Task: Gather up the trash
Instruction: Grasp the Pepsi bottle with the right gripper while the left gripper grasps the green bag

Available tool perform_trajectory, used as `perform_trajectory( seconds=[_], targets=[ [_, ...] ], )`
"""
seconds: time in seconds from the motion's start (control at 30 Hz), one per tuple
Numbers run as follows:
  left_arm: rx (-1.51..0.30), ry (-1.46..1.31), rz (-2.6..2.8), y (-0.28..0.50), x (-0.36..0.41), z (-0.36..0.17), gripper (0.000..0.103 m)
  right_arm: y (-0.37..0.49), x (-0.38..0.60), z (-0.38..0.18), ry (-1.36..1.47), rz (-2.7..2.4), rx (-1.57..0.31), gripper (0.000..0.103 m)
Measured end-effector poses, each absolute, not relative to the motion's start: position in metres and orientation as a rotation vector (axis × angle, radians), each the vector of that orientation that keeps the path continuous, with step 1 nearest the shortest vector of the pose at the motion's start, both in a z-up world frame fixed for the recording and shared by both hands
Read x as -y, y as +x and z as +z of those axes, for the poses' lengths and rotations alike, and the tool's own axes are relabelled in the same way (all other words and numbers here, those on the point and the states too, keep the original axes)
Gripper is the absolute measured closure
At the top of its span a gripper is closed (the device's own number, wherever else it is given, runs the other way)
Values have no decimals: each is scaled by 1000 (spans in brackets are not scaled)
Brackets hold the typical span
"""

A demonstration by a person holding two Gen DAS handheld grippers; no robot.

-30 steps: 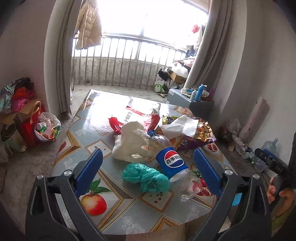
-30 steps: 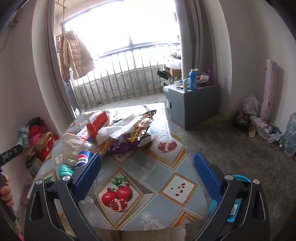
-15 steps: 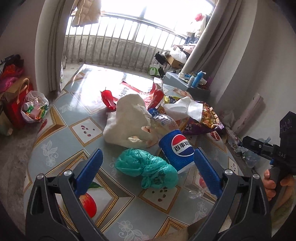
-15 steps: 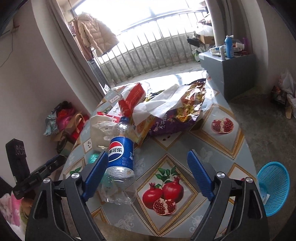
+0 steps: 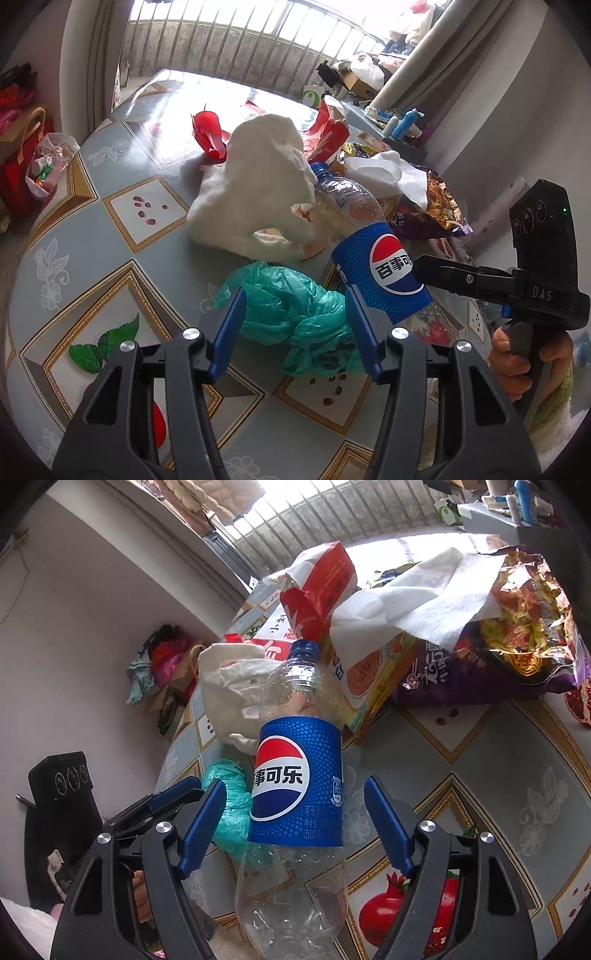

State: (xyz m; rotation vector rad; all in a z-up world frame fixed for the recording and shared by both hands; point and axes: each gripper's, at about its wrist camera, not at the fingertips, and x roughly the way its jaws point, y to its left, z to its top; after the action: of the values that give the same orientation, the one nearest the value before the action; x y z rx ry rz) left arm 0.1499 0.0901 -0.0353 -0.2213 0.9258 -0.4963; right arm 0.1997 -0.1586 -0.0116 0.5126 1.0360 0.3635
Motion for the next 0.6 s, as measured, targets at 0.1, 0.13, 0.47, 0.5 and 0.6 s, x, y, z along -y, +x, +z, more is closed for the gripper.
perform_trajectory(
  seconds=[0.1,0.13,0.47,0.5,0.6],
  targets=[
    [-918,-230,-506,150,-89,-36,58,204,154,-20,509,368,-1086,45],
    [-914,-229,-509,150,-89,-36,60,204,154,-22,516,382,-1094,46],
    [-918,-215,-559,139,-85,-31,78,186,148,-18,467,383,-1115,47],
    [-918,-206,-563,136,-84,-31,78,183,149,-17,459,380,-1117,47],
    [-918,-179,-578,128,-81,-30,79,171,153,-15,440,361,-1116,47]
  ],
)
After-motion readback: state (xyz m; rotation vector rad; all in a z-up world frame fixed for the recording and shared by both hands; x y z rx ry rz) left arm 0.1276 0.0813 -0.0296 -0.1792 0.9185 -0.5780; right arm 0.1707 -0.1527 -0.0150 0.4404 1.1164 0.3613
